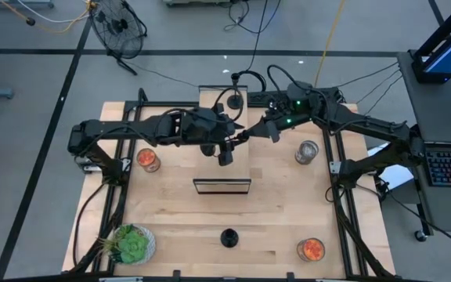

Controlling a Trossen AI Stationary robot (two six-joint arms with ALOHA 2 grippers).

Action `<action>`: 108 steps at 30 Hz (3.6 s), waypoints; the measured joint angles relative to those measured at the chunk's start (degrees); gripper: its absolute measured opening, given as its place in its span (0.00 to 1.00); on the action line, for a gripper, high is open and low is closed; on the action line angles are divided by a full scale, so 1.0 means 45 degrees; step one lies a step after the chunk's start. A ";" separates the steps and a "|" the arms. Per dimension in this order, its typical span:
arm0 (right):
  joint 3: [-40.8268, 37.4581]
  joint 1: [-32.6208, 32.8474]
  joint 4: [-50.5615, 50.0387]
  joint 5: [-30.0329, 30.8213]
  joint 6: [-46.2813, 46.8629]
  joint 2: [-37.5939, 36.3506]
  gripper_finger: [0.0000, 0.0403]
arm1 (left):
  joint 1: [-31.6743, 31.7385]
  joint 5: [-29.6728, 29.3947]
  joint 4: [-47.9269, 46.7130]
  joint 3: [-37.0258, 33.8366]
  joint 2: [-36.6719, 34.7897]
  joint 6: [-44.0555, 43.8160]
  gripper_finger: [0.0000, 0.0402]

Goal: Pick & Place candle stick holders
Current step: Put the top black candle holder on the shelf

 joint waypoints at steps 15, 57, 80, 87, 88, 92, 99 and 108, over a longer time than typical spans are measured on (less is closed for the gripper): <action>0.0015 0.0057 0.0092 0.0042 0.0028 -0.0015 0.00 | 0.0381 0.0963 -0.0439 -0.0010 0.0022 -0.1039 0.05; -0.0004 -0.0583 -0.0039 0.0466 -0.4701 -0.1194 0.19 | 0.2112 -0.3437 -0.0733 -0.0008 -0.1724 -0.2724 0.04; 0.0000 -0.0597 -0.3258 0.4053 -0.7670 -0.2433 0.00 | 0.5718 0.2842 1.1222 -0.5960 -0.1746 -0.3008 0.04; -0.0005 -0.0597 -0.3194 0.4056 -0.7679 -0.2433 0.00 | 0.6703 0.3317 1.4182 -0.7894 -0.1746 -0.3701 0.04; -0.0005 -0.0597 -0.3156 0.4057 -0.7679 -0.2433 0.00 | 0.6759 0.3313 1.4331 -0.8030 -0.1728 -0.3705 0.04; -0.0005 -0.0602 -0.3040 0.4062 -0.7679 -0.2433 0.00 | 0.6853 0.3291 1.4616 -0.8174 -0.1545 -0.3358 0.04; -0.0005 -0.0607 -0.3055 0.4087 -0.7461 -0.2429 0.00 | 0.6853 0.3102 1.5158 -0.8184 -0.0657 -0.2962 0.04; -0.0003 -0.0607 -0.3065 0.4106 -0.6991 -0.2429 0.00 | 0.7444 0.2954 1.6372 -0.8189 0.0292 -0.2813 0.04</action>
